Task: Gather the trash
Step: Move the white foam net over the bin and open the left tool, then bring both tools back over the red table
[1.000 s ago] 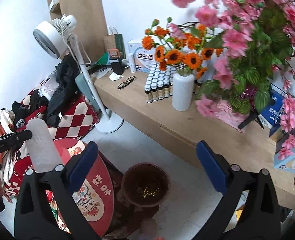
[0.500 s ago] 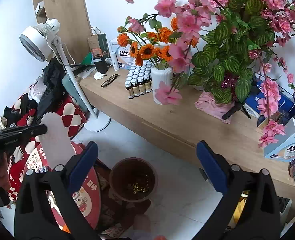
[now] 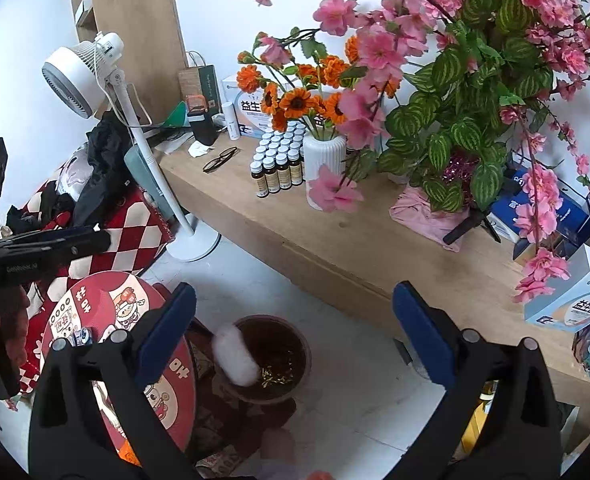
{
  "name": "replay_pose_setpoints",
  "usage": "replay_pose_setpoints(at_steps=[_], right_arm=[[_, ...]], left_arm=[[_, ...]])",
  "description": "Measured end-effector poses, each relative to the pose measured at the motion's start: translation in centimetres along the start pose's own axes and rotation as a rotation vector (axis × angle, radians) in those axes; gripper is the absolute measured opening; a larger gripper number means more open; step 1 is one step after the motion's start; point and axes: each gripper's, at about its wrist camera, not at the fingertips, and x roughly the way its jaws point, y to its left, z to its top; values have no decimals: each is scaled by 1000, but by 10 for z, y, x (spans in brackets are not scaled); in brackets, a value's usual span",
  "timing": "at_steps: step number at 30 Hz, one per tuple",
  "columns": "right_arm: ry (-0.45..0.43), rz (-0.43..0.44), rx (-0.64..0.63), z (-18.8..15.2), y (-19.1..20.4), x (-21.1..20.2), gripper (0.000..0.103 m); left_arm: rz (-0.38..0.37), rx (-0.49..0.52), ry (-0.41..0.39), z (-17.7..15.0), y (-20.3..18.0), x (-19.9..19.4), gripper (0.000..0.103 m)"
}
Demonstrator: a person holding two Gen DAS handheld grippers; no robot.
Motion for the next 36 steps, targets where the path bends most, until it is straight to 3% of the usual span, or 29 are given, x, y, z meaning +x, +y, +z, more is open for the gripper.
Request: replay_pose_setpoints(at_steps=[5,15,25,36], right_arm=[[-1,20,-26,1,15,0,97],[9,86,-103,1,61,0,97],[48,174,-233,-13,135,14,97],[156,263,-374,-60,228,42,97]], left_arm=[[92,-64,-30,-9,30,-23,94],[277,-213,-79,-48,103,-89,97],[411,-394,-101,-121,169,-158,97],[516,-590,-73,-218,229,-207,97]])
